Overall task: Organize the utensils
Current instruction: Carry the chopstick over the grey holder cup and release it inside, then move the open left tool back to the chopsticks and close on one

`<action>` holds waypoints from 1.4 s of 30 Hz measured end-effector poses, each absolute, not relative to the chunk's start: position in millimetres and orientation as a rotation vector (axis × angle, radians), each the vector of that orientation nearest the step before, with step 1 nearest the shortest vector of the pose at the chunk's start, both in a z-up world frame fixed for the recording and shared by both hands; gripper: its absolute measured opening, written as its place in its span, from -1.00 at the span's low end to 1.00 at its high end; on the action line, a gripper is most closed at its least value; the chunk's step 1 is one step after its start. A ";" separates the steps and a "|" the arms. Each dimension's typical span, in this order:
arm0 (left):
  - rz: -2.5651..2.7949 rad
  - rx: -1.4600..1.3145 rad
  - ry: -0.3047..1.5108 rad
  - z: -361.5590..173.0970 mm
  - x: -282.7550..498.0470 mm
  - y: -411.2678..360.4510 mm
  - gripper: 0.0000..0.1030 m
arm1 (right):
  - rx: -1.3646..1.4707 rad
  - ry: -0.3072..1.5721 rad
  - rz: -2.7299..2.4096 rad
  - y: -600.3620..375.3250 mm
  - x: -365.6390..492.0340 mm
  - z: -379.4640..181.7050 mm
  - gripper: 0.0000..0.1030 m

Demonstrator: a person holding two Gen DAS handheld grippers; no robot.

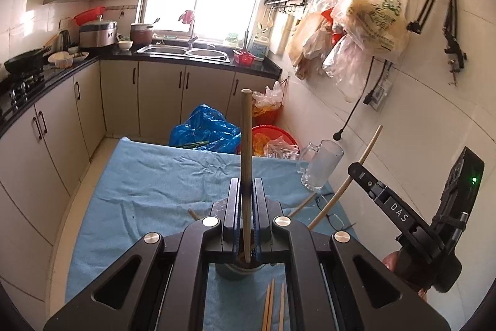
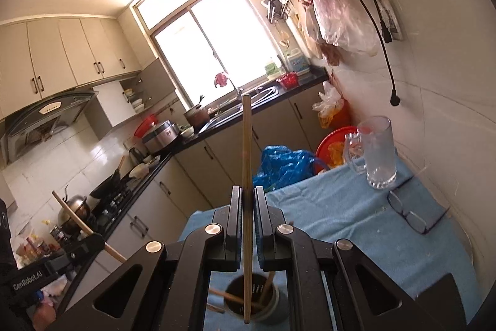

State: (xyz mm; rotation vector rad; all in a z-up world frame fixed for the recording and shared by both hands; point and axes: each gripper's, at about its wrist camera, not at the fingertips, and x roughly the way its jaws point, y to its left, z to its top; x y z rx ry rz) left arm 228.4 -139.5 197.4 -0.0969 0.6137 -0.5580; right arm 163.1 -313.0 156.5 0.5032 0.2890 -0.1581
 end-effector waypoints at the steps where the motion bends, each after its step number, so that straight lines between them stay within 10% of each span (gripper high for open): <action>1: -0.556 -0.098 0.620 194.6 232.7 -140.9 -0.88 | 0.497 0.287 -0.166 -311.6 167.8 156.4 -0.85; 18: -0.515 -0.056 0.767 125.6 272.8 -158.2 -0.87 | 0.459 0.465 -0.169 -299.3 214.5 88.6 -0.80; 22: -0.510 -0.070 0.763 128.6 272.5 -156.0 -0.53 | 0.454 0.468 -0.159 -298.5 212.2 90.3 -0.79; 42: -0.479 -0.092 0.670 145.5 215.0 -108.3 -0.19 | 0.445 0.426 -0.219 -302.6 137.7 102.7 0.12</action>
